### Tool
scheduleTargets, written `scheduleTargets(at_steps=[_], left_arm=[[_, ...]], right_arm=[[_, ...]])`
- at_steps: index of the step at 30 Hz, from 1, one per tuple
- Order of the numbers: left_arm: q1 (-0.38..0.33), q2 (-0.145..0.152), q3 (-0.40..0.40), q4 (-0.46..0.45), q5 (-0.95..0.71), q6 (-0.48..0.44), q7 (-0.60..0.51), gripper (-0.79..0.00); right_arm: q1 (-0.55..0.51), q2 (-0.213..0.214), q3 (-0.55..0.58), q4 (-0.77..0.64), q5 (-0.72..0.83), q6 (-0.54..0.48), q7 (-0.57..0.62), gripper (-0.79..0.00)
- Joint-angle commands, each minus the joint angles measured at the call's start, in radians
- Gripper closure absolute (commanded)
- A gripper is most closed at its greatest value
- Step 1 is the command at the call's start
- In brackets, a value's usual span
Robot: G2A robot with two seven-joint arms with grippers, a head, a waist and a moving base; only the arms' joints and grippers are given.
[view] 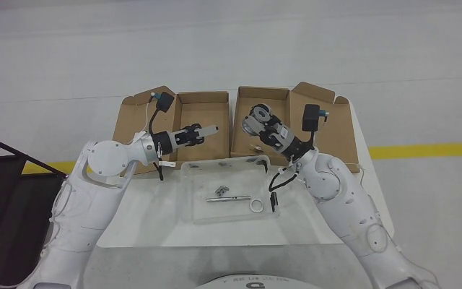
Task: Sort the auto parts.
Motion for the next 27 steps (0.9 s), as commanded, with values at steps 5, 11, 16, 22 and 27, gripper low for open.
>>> scheduleTargets(at_steps=[5,11,16,22,27], left_arm=[[0.000,0.000,0.000,0.000,0.000,0.000,0.000,-0.785],[0.000,0.000,0.000,0.000,0.000,0.000,0.000,-0.785],[0.000,0.000,0.000,0.000,0.000,0.000,0.000,-0.785],[0.000,0.000,0.000,0.000,0.000,0.000,0.000,-0.785],[0.000,0.000,0.000,0.000,0.000,0.000,0.000,-0.785]], right_arm=[[0.000,0.000,0.000,0.000,0.000,0.000,0.000,0.000],[-0.016,0.002,0.058,-0.016,0.002,0.055,-0.056,0.000],[-0.025,0.005,0.145,0.024,0.033,0.149,-0.116,0.000],[-0.002,0.002,0.154,0.119,-0.049,0.332,-0.055,0.000],[0.039,-0.014,0.070,0.193,-0.124,0.448,0.015,0.000]])
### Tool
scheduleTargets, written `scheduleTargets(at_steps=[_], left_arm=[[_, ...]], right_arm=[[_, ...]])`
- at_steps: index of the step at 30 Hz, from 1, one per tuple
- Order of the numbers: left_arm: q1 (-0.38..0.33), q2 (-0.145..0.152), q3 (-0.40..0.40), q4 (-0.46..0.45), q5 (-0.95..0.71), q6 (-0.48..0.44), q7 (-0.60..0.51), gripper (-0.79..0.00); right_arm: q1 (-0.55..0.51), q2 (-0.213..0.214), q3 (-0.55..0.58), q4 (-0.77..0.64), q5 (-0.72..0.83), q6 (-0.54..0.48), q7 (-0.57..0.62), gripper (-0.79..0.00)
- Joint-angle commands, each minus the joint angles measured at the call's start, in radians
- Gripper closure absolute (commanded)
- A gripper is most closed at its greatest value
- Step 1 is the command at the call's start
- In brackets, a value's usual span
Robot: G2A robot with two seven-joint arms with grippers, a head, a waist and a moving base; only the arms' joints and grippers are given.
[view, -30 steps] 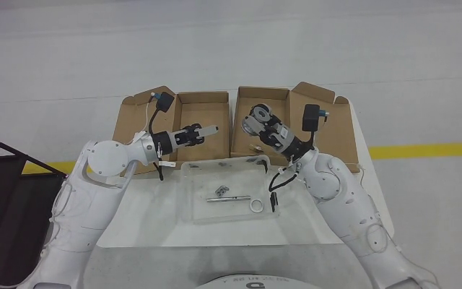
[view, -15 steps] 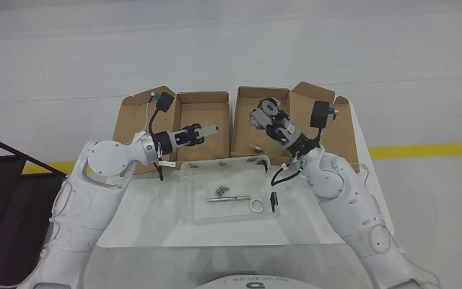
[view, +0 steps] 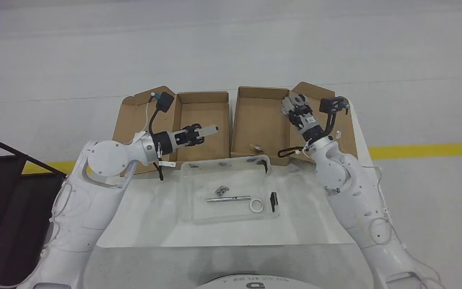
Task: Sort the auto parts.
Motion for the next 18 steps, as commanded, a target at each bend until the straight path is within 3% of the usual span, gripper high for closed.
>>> scheduleTargets(at_steps=[1,6,16,18], left_arm=[[0.000,0.000,0.000,0.000,0.000,0.000,0.000,-0.785],[0.000,0.000,0.000,0.000,0.000,0.000,0.000,-0.785],[0.000,0.000,0.000,0.000,0.000,0.000,0.000,-0.785],[0.000,0.000,0.000,0.000,0.000,0.000,0.000,-0.785]], right_arm=[[0.012,-0.006,-0.033,0.024,-0.031,0.038,0.023,0.000],[0.049,-0.014,-0.103,0.078,-0.173,0.150,0.139,0.000],[0.062,-0.029,-0.141,0.090,-0.215,0.215,0.160,0.000],[0.064,-0.032,-0.150,0.093,-0.225,0.226,0.165,-0.105]])
